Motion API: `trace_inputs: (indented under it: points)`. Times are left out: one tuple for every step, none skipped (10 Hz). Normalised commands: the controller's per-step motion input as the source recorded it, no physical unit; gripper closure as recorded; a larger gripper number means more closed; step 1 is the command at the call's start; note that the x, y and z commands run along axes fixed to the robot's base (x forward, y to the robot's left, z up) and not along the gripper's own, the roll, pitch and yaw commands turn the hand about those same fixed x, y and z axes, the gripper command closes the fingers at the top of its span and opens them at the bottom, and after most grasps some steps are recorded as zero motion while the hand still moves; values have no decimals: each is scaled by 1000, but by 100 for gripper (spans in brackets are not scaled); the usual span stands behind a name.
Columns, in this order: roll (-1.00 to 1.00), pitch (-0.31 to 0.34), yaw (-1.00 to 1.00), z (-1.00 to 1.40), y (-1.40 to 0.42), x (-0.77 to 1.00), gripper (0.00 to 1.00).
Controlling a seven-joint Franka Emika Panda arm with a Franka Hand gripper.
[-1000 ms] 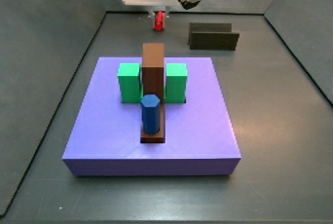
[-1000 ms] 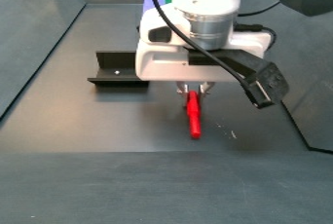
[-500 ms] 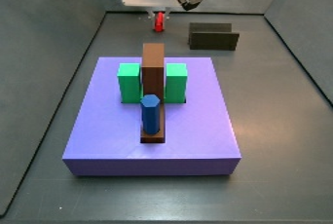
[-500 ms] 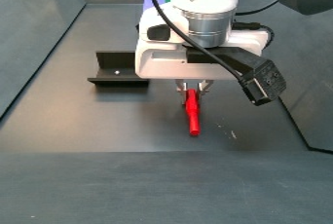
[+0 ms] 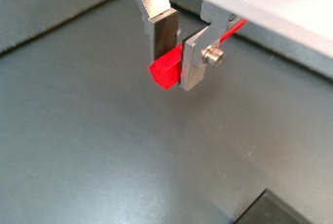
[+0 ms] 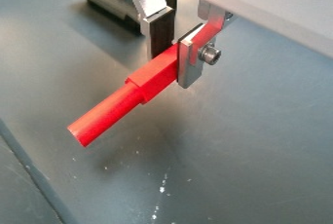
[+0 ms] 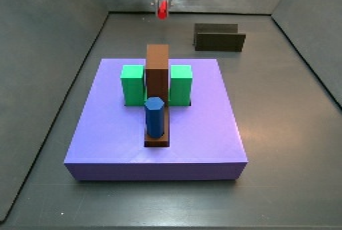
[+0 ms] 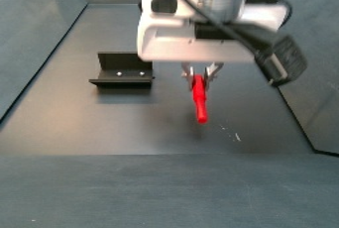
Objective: Pick up the red object. Move up. Place the red object on the fixture. Regrasp the red object. Move to above the board. Insert the red object.
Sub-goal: Place the red object on the fixture.
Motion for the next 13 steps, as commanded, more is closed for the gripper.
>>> trace_inputs:
  points:
    - [0, 6, 0, 0, 0, 0, 100]
    - [-17, 0, 0, 0, 0, 0, 100]
    - [-509, 0, -23, 0, 0, 126, 100]
    - [-866, 0, -34, 54, -283, 294, 100]
    - [-471, 3, 0, -51, -797, 334, 100]
    - [-917, 6, -26, 123, -546, 274, 100]
    - [-1000, 0, -100, 274, -340, 200, 100]
    - [-1000, 0, -131, 260, -294, 160, 100]
    - [-1000, -126, -140, 211, -206, 157, 100]
    - [-1000, -237, -120, 197, -171, 117, 100]
    - [-1000, -277, -143, 209, -143, 146, 100]
    - [-974, -94, -151, 0, -149, 406, 100]
    - [-1000, -34, -183, 137, -74, 437, 100]
